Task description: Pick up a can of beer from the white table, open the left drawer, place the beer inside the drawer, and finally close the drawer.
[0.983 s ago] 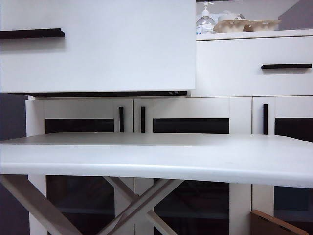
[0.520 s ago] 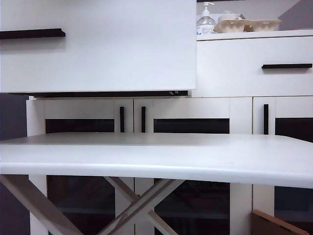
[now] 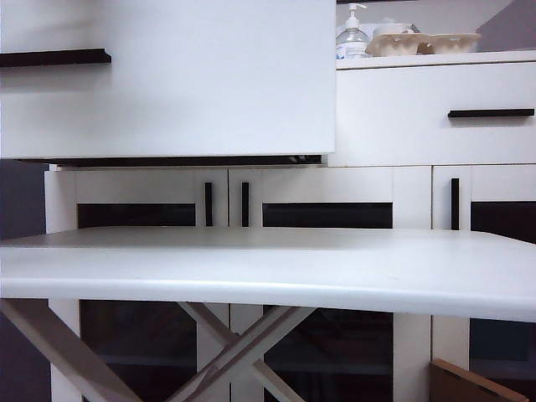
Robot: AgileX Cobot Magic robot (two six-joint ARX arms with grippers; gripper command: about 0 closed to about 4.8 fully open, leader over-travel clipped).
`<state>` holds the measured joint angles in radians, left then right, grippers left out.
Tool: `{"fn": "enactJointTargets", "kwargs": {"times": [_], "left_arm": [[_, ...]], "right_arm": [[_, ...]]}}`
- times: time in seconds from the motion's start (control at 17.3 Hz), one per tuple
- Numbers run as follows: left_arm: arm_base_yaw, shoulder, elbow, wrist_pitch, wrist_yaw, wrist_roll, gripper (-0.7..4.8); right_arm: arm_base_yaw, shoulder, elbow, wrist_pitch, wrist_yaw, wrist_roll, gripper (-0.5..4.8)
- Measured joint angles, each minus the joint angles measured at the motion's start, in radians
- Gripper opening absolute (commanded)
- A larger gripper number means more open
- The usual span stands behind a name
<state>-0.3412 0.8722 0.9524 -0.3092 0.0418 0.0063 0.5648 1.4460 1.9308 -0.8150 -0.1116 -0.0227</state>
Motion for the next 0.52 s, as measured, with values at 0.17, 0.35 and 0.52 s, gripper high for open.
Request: {"fn": "enactJointTargets", "kwargs": {"times": [0.17, 0.35, 0.52], "left_arm": [[0.0, 0.0, -0.094, 0.104, -0.034, 0.0, -0.06], [0.0, -0.001, -0.179, 0.261, -0.044, 0.0, -0.06], [0.0, 0.002, -0.247, 0.367, -0.068, 0.0, -0.06]], "right_arm": [[0.0, 0.0, 0.0, -0.025, -0.039, 0.0, -0.01], [0.0, 0.0, 0.0, -0.04, -0.042, 0.0, -0.01], [0.0, 0.0, 0.0, -0.04, -0.043, 0.0, -0.01]]}}
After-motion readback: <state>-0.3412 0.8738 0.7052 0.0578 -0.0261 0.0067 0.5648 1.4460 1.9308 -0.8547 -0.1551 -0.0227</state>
